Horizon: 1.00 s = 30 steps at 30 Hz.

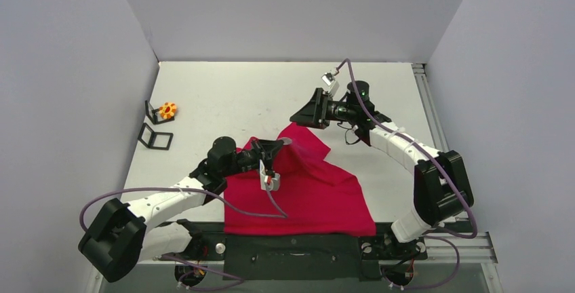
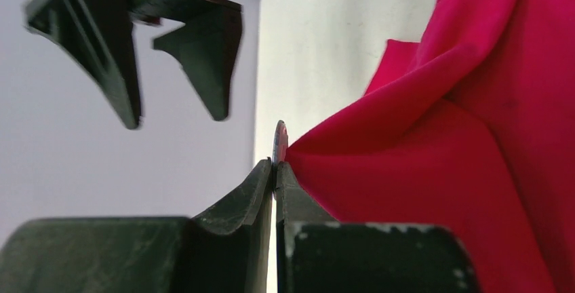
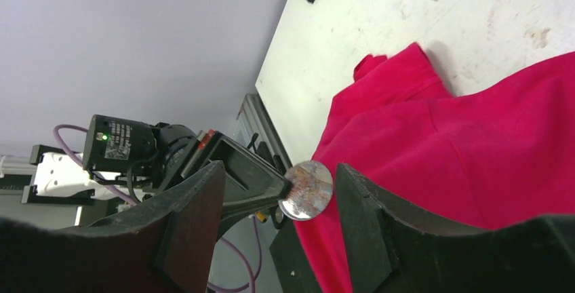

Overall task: Remove the brooch from the garment
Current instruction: Remove the brooch from the clothes.

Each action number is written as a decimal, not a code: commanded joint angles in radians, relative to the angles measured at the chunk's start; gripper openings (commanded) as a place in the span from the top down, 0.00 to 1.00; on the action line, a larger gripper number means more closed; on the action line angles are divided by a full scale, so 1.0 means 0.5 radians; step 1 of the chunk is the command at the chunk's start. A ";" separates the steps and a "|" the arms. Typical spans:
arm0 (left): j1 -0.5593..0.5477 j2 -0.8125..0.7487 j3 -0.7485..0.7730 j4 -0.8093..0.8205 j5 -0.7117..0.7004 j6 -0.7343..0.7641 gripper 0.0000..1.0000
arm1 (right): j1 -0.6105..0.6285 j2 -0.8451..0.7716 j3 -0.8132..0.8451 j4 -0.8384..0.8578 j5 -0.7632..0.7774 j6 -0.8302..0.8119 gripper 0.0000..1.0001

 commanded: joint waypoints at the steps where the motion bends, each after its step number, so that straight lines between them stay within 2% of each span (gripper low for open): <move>1: -0.048 -0.077 0.006 0.285 -0.115 0.196 1.00 | 0.066 0.050 -0.043 0.051 -0.106 0.031 0.44; 5: -0.071 -0.079 0.000 0.327 -0.123 0.235 1.00 | 0.118 0.099 -0.019 -0.094 -0.116 -0.068 0.43; 8: -0.079 -0.078 0.002 0.336 -0.132 0.276 1.00 | 0.125 0.109 -0.029 0.035 -0.140 0.008 0.44; 17: -0.095 -0.018 -0.012 0.371 -0.217 0.346 1.00 | 0.126 0.065 -0.146 0.456 -0.246 0.352 0.72; 22: -0.095 0.037 -0.009 0.381 -0.265 0.395 1.00 | 0.149 0.040 -0.148 0.560 -0.283 0.444 0.81; 24: -0.094 0.059 0.001 0.383 -0.289 0.403 1.00 | 0.161 0.028 -0.146 0.561 -0.285 0.428 0.89; 25: -0.094 0.066 0.005 0.376 -0.297 0.403 1.00 | 0.166 0.025 -0.145 0.551 -0.284 0.416 0.98; 26: -0.095 0.076 0.014 0.367 -0.315 0.404 0.99 | 0.165 0.014 -0.140 0.527 -0.263 0.368 1.00; 27: -0.095 0.079 0.017 0.330 -0.328 0.409 0.85 | 0.154 0.009 -0.137 0.459 -0.239 0.338 1.00; 28: -0.095 0.077 0.018 0.303 -0.360 0.422 0.76 | 0.130 -0.006 -0.128 0.424 -0.188 0.267 1.00; 29: -0.095 0.075 0.015 0.255 -0.382 0.423 0.60 | 0.115 -0.013 -0.117 0.323 -0.149 0.229 1.00; 30: -0.095 0.066 0.005 0.234 -0.445 0.411 0.54 | 0.076 -0.029 -0.091 0.260 -0.056 0.126 1.00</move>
